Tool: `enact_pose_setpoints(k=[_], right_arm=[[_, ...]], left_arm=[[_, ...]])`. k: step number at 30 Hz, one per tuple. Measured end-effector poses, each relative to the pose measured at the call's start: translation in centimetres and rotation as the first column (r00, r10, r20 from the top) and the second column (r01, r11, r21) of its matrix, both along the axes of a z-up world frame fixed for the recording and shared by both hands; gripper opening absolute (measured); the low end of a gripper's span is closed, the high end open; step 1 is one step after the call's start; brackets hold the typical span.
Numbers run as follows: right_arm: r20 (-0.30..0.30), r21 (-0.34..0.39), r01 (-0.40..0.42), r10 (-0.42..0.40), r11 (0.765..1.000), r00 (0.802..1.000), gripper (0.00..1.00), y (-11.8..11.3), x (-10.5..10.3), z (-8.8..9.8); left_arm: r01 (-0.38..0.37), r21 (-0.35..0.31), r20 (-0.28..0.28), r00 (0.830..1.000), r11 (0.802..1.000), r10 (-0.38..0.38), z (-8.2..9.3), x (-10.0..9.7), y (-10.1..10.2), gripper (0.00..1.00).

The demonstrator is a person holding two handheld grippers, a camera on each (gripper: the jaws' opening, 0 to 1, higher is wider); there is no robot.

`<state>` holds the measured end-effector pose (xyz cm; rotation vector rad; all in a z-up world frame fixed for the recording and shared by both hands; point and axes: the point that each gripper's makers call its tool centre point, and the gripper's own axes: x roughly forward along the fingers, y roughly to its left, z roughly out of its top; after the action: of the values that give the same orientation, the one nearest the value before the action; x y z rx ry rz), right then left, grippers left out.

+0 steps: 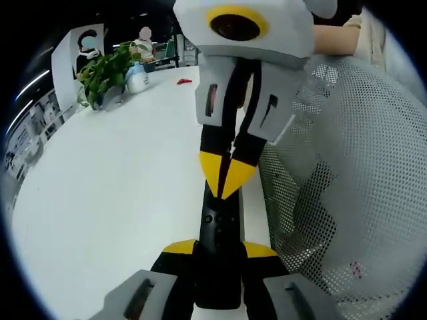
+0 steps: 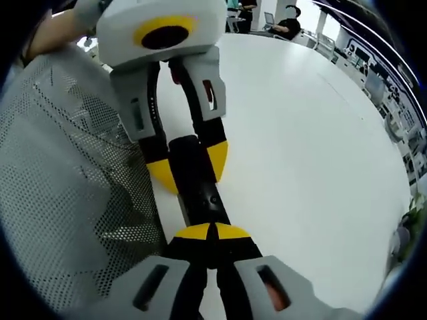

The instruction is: Press the specified remote control buttons in sequence, fully releasing each button before pressing the next.

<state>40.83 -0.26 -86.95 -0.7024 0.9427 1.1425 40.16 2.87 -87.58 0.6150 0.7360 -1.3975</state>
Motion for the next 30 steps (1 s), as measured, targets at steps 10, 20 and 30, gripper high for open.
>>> enact_pose_setpoints(k=[10,20,30], right_arm=[[-0.038,-0.065,0.045,-0.048,0.997,0.998,0.0,0.13,0.01,-0.12],[-0.065,-0.031,0.12,-0.122,0.992,0.99,0.0,-0.13,0.15,-0.11],[-0.1,0.026,0.157,-0.154,0.987,0.983,0.0,0.1,0.05,0.03]], left_arm=[[-0.004,-0.004,-0.004,1.0,1.0,0.004,0.02,-0.01,-0.01,0.25],[-0.007,-0.005,-0.005,1.0,1.0,0.007,0.04,-0.02,-0.01,0.25],[-0.009,-0.005,-0.007,1.0,1.0,0.009,0.06,-0.02,0.0,0.25]])
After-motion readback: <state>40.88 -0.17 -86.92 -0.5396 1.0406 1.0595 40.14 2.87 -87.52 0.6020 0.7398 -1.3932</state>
